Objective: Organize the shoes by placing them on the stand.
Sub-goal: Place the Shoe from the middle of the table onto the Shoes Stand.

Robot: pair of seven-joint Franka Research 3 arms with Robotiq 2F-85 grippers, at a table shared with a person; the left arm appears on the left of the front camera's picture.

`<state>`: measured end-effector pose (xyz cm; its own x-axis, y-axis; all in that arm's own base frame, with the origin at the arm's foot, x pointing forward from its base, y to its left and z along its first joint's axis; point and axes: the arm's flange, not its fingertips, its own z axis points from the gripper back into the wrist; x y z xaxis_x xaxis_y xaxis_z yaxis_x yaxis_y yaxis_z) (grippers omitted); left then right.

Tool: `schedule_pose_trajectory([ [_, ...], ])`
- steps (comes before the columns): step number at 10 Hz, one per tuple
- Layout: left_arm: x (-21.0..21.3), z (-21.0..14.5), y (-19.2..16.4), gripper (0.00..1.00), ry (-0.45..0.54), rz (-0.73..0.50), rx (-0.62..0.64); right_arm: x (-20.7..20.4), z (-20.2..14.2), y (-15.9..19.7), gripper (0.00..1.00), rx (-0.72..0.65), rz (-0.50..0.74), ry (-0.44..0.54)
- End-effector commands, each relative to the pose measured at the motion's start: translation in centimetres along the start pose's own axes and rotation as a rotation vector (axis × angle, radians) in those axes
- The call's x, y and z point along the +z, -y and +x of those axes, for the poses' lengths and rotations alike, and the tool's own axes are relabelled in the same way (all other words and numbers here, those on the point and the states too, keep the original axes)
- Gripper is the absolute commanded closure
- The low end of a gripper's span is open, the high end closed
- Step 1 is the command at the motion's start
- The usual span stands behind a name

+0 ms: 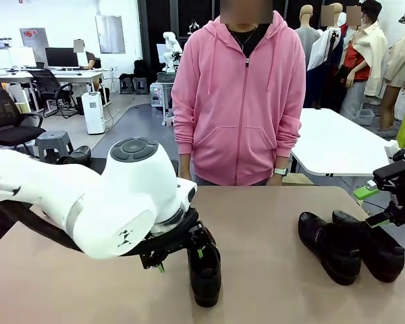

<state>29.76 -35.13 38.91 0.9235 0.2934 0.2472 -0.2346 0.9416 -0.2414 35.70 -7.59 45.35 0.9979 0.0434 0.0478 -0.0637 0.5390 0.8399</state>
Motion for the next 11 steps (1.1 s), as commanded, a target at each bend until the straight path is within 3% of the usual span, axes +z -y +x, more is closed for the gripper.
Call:
schedule_pose_trajectory([
  [1, 0.4, 0.0, -1.2, 0.00, -0.002, -0.020, 0.008, 0.4, -0.1, 0.1, 0.00, 0.028, -0.002, -0.010],
  [4, -1.8, 1.3, 1.3, 0.00, -0.072, 0.072, -0.096, 0.4, -0.1, 0.1, 0.00, 0.028, -0.002, -0.010],
  [10, -6.4, 3.4, 3.5, 0.00, -0.105, 0.130, -0.118, 0.4, -0.1, 0.1, 0.00, 0.028, -0.002, -0.010],
  [11, -6.6, 3.4, 3.6, 0.06, -0.106, 0.146, -0.131, 0.4, -0.1, 0.1, 0.00, 0.028, -0.002, -0.010],
])
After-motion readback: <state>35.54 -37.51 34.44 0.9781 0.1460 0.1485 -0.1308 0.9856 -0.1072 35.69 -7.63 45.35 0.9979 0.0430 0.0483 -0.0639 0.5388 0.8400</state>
